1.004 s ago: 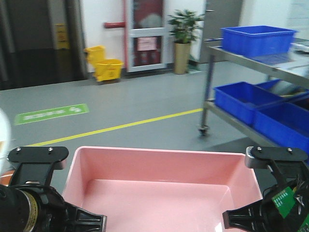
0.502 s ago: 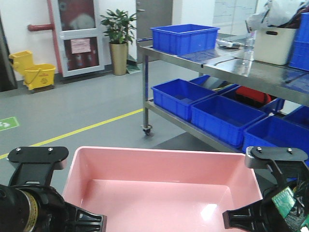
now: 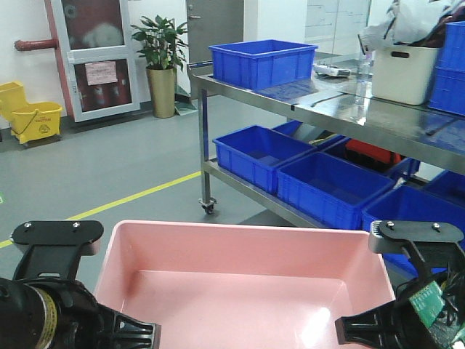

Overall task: Grab pink bin and stack on right shelf
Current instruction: 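Hold the bin with both grippers while the base turns toward the table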

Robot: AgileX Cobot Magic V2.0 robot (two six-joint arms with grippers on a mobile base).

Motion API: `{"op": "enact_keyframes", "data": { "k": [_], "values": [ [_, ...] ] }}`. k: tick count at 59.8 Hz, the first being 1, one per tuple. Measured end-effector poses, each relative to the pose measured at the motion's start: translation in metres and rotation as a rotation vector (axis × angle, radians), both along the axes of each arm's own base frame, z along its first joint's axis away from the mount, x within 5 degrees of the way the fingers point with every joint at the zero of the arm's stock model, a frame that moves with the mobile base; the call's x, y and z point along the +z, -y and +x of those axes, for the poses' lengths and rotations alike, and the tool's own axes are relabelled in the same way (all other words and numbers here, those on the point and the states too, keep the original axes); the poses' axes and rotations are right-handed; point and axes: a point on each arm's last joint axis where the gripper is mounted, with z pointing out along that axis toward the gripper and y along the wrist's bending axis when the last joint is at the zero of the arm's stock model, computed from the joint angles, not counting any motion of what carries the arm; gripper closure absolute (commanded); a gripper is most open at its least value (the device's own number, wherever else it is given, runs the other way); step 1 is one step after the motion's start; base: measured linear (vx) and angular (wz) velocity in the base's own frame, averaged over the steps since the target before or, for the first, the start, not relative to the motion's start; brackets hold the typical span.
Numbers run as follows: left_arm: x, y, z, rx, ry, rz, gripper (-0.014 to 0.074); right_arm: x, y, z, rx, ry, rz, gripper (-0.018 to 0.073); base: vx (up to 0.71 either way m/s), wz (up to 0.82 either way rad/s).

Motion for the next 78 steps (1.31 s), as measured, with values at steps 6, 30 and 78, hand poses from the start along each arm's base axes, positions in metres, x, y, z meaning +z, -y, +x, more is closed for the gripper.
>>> {"op": "enact_keyframes", "data": {
  "k": [6,30,78],
  "values": [
    [0.0000,0.0000,0.0000,0.000,0.000,0.000,0.0555,0.0000,0.0000,0.0000,0.000,0.000,0.000,0.0475,0.33,0.16],
    [-0.0001,-0.0001,-0.0001,0.001,-0.001,0.001,0.0555,0.0000,0.0000,0.0000,0.000,0.000,0.000,0.0475,0.37,0.12],
    [0.0000,-0.0001,0.0000,0.000,-0.001,0.001,0.0555,0.0000,0.0000,0.0001,0.000,0.001,0.000,0.0475,0.40,-0.11]
  ]
}}
